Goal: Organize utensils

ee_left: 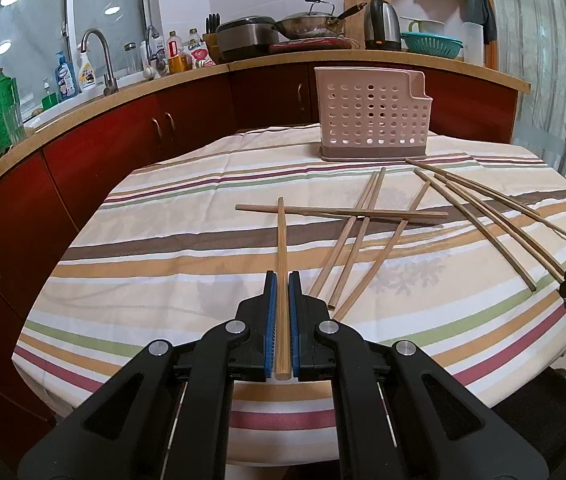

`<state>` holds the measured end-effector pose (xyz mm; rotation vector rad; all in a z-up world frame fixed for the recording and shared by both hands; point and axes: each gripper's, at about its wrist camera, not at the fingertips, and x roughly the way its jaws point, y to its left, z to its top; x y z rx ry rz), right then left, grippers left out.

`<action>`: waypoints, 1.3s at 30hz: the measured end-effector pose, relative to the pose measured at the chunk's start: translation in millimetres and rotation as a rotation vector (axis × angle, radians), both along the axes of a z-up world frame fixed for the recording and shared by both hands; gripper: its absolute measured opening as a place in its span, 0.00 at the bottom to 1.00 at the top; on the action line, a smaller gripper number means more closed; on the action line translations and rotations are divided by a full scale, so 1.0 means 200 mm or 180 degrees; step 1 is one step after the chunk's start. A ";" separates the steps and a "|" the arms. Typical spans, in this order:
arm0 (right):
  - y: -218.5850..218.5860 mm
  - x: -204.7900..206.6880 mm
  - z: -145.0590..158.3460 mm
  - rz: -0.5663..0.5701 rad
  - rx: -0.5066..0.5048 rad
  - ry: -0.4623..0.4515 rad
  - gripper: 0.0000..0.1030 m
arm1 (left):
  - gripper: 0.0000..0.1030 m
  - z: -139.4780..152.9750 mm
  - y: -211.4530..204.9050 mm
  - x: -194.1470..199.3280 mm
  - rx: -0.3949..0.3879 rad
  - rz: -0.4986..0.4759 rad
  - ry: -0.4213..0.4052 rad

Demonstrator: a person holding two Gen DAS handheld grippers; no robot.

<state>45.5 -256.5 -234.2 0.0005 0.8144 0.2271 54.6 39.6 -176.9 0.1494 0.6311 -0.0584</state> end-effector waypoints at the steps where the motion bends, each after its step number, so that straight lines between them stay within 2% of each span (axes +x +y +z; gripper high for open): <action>1: 0.00 -0.01 0.00 0.0000 -0.0001 -0.0015 0.22 | 0.06 0.00 0.00 0.00 -0.0006 0.0002 0.0003; 4: -0.01 -0.03 -0.01 -0.0021 0.0006 -0.0064 0.20 | 0.06 -0.01 0.01 0.00 -0.0010 0.0005 0.0007; 7: -0.01 -0.04 -0.01 0.0001 0.0052 -0.0080 0.06 | 0.06 -0.01 0.02 0.01 -0.0006 -0.0001 0.0012; 12: 0.00 -0.06 0.06 -0.0039 0.0032 -0.0230 0.06 | 0.06 0.02 0.02 -0.01 -0.0016 0.0011 -0.0063; 18: -0.01 -0.09 0.28 -0.0084 0.0022 -0.0671 0.06 | 0.06 0.13 0.04 -0.04 -0.0076 0.0043 -0.0272; 26: 0.00 -0.08 0.50 -0.0055 0.0071 -0.1070 0.06 | 0.06 0.30 0.05 -0.06 -0.0159 0.0033 -0.0552; 34: 0.03 0.06 0.63 0.0008 0.0103 -0.1325 0.06 | 0.06 0.40 0.06 0.02 -0.0188 0.0017 -0.0684; 39: 0.03 0.17 0.67 0.0010 0.0154 -0.1354 0.06 | 0.06 0.44 0.08 0.11 -0.0173 0.0039 -0.0724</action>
